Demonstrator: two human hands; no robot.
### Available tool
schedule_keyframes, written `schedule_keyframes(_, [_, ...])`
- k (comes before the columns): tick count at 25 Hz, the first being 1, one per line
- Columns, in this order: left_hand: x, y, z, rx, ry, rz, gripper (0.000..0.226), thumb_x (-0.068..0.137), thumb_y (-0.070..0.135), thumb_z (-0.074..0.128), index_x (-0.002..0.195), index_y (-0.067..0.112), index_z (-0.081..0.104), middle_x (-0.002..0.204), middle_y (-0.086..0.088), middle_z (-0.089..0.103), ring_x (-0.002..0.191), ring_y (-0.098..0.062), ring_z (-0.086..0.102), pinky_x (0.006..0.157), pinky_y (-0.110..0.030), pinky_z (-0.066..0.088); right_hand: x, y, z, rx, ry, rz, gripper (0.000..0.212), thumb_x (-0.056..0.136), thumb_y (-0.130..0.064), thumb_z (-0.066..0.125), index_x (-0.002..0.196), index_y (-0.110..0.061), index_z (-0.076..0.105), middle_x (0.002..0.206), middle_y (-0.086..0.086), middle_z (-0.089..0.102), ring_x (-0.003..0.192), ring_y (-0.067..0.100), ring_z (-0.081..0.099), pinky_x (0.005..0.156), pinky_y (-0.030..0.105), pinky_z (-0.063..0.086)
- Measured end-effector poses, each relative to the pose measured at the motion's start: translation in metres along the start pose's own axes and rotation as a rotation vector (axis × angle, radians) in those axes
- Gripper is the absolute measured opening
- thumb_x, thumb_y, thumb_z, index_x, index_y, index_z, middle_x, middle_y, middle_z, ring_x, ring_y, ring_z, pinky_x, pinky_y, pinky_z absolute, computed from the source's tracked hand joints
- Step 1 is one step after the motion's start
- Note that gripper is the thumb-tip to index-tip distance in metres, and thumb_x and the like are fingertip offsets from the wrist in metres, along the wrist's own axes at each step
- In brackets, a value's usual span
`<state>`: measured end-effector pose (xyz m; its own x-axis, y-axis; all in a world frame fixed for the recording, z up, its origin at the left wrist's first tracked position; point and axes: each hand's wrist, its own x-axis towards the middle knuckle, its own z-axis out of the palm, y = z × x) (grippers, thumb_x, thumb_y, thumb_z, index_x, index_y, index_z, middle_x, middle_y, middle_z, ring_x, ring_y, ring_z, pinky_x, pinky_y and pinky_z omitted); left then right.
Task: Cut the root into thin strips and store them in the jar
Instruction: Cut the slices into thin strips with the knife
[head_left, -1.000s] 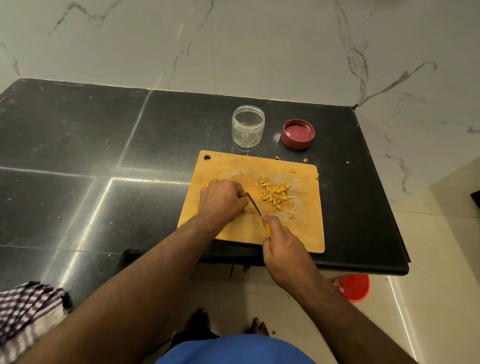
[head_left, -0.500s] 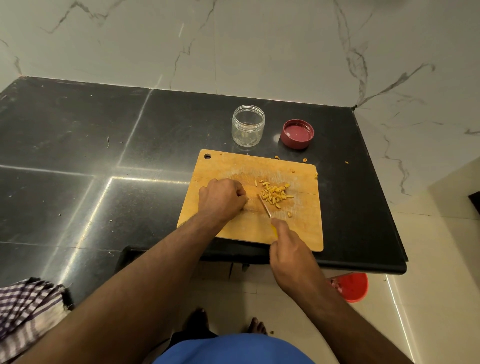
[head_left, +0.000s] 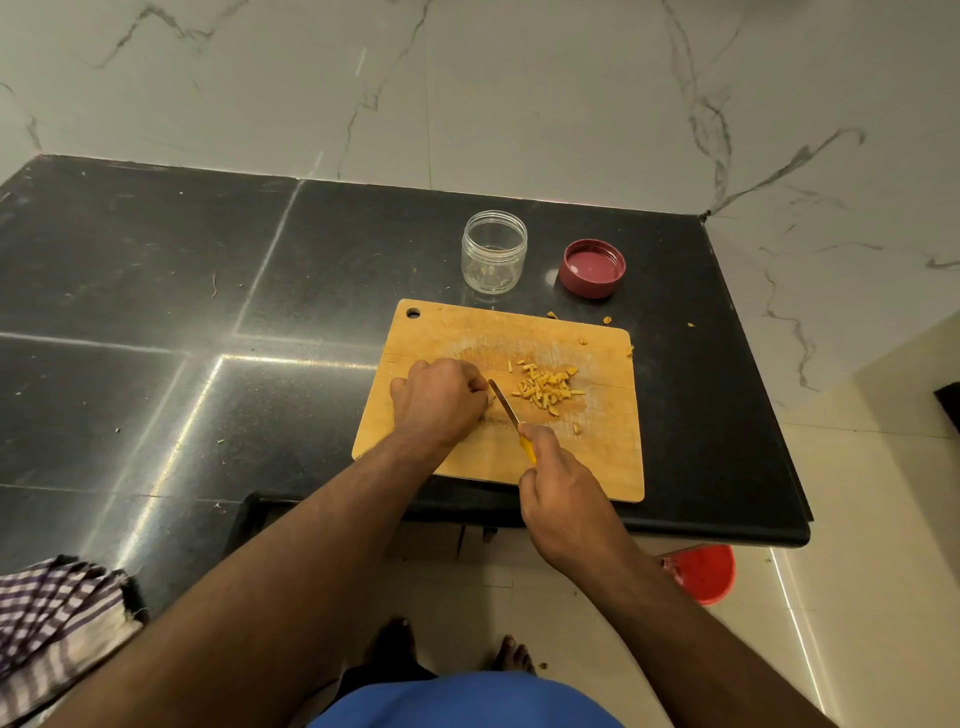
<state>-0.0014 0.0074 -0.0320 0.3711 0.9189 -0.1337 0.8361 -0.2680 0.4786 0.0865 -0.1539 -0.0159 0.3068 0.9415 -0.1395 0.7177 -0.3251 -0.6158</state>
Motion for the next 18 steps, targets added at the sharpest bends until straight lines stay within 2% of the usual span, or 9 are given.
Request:
schedule_keyframes(5, [-0.002, 0.002, -0.001, 0.005, 0.010, -0.003, 0.015, 0.094, 0.035, 0.063, 0.102, 0.032, 0.076, 0.102, 0.012, 0.070, 0.105, -0.017, 0.054, 0.086, -0.041, 0.035, 0.004, -0.004, 0.001, -0.053, -0.022, 0.000, 0.043, 0.102, -0.019, 0.035, 0.144, -0.026, 0.030, 0.110, 0.002, 0.058, 0.088, 0.016, 0.055, 0.075, 0.036, 0.048])
schedule_keyframes(7, [-0.002, 0.002, -0.002, 0.005, 0.010, -0.005, 0.015, 0.093, 0.036, 0.064, 0.101, 0.032, 0.076, 0.101, 0.012, 0.070, 0.105, -0.017, 0.054, 0.085, -0.040, 0.034, 0.008, -0.005, 0.000, -0.079, -0.030, -0.004, 0.043, 0.102, -0.018, 0.035, 0.144, -0.025, 0.030, 0.106, 0.002, 0.057, 0.086, 0.017, 0.055, 0.074, 0.038, 0.049])
schedule_keyframes(10, [-0.001, 0.002, -0.002, 0.002, 0.009, -0.014, 0.015, 0.093, 0.038, 0.064, 0.099, 0.031, 0.076, 0.098, 0.012, 0.070, 0.103, -0.017, 0.055, 0.084, -0.040, 0.034, 0.005, -0.004, 0.000, -0.080, -0.031, -0.006, 0.042, 0.102, -0.018, 0.035, 0.143, -0.025, 0.030, 0.102, 0.001, 0.057, 0.083, 0.015, 0.055, 0.071, 0.036, 0.048])
schedule_keyframes(13, [-0.001, 0.002, -0.002, -0.003, 0.002, -0.019, 0.014, 0.092, 0.039, 0.065, 0.098, 0.031, 0.076, 0.097, 0.012, 0.070, 0.103, -0.016, 0.054, 0.085, -0.041, 0.035, -0.012, 0.001, -0.001, -0.046, -0.034, -0.001, 0.041, 0.102, -0.019, 0.036, 0.143, -0.026, 0.031, 0.097, -0.003, 0.055, 0.080, 0.010, 0.053, 0.065, 0.026, 0.042])
schedule_keyframes(15, [-0.001, 0.001, -0.002, -0.012, -0.004, -0.018, 0.012, 0.092, 0.039, 0.067, 0.098, 0.032, 0.075, 0.098, 0.013, 0.070, 0.105, -0.016, 0.054, 0.087, -0.042, 0.036, -0.018, 0.005, -0.003, -0.038, -0.013, 0.009, 0.042, 0.103, -0.019, 0.037, 0.144, -0.026, 0.031, 0.103, -0.003, 0.057, 0.083, 0.009, 0.054, 0.067, 0.023, 0.039])
schedule_keyframes(18, [-0.001, 0.000, -0.002, -0.011, 0.001, -0.009, 0.012, 0.091, 0.040, 0.069, 0.099, 0.033, 0.075, 0.101, 0.014, 0.070, 0.107, -0.016, 0.053, 0.088, -0.042, 0.036, -0.015, 0.006, -0.007, -0.011, 0.052, 0.026, 0.045, 0.103, -0.020, 0.037, 0.147, -0.026, 0.031, 0.114, -0.001, 0.058, 0.090, 0.010, 0.055, 0.072, 0.025, 0.043])
